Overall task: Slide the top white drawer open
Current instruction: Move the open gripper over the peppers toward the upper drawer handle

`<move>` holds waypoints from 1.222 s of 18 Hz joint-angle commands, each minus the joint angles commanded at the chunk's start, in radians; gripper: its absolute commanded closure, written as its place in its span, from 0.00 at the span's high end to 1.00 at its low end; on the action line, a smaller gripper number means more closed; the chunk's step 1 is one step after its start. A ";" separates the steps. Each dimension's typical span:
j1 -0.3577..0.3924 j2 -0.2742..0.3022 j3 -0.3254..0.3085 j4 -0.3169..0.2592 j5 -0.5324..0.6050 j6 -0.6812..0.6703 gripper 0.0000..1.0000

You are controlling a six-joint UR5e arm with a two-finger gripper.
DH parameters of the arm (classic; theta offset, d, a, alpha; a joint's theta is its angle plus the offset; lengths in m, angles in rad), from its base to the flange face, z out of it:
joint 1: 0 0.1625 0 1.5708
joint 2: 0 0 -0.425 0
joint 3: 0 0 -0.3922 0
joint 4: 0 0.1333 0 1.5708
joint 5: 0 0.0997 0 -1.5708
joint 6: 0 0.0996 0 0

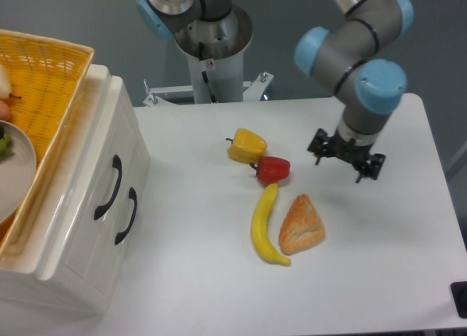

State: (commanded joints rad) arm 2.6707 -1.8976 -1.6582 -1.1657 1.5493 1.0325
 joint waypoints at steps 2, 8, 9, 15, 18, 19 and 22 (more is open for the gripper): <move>-0.009 0.008 0.000 -0.034 0.000 -0.026 1.00; -0.078 0.041 0.002 -0.106 -0.015 -0.207 1.00; -0.103 0.043 0.005 -0.106 -0.023 -0.251 1.00; -0.195 0.046 0.035 -0.138 -0.181 -0.382 1.00; -0.225 0.052 0.067 -0.198 -0.228 -0.399 1.00; -0.233 0.054 0.071 -0.203 -0.238 -0.419 1.00; -0.235 0.054 0.072 -0.206 -0.282 -0.442 0.98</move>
State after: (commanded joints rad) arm 2.4360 -1.8438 -1.5861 -1.3714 1.2672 0.5906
